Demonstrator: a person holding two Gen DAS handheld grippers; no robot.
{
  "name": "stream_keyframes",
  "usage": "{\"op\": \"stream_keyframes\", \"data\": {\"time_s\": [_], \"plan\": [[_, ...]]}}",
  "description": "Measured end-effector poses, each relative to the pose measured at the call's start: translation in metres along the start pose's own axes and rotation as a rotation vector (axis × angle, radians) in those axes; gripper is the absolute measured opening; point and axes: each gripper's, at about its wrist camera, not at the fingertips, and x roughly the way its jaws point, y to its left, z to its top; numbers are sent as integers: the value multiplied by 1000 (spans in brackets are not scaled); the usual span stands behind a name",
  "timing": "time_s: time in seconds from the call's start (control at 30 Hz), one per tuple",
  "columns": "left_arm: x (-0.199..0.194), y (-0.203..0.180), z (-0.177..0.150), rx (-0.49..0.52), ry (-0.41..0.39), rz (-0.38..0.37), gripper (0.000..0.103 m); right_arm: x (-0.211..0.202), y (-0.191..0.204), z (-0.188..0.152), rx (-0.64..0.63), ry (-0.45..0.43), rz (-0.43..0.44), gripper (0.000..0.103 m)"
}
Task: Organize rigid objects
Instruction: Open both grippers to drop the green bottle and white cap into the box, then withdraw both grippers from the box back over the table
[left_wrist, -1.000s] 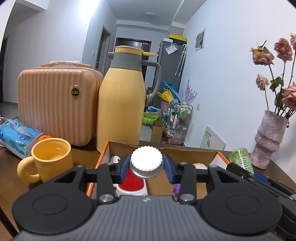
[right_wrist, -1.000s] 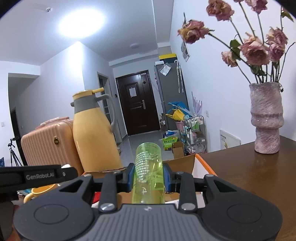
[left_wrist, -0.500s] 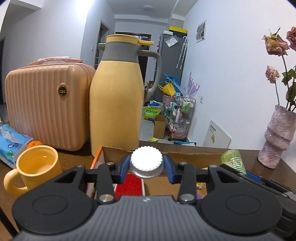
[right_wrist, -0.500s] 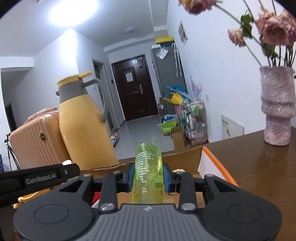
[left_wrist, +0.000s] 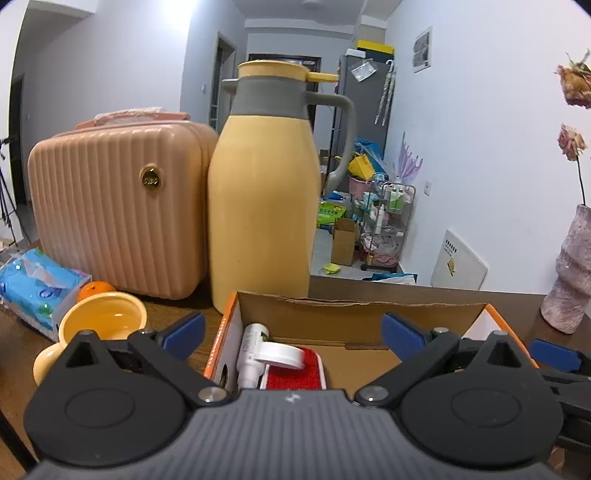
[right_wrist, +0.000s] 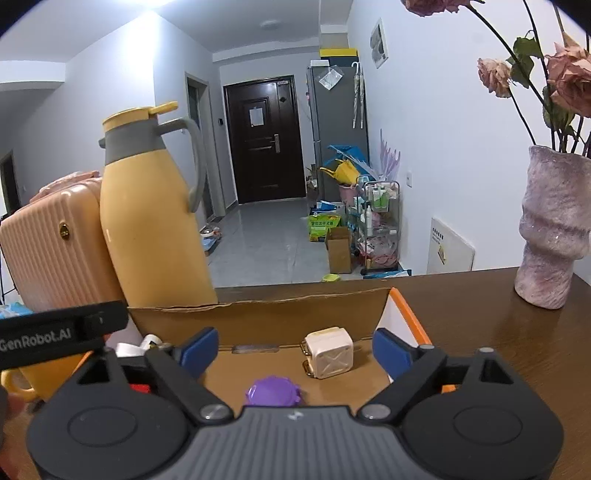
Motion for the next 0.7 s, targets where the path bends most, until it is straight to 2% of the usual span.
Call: {"op": "stream_keyframes", "data": {"time_s": [0.07, 0.37, 0.7], "plan": [[1, 2, 0, -9, 5, -2, 103, 0, 0, -1, 8, -1, -3, 99], [2, 5, -1, 0, 6, 15, 103, -3, -1, -4, 4, 10, -16, 100], [-27, 19, -12, -42, -62, 28, 103, -47, -9, -15, -12, -55, -6, 100]]}}
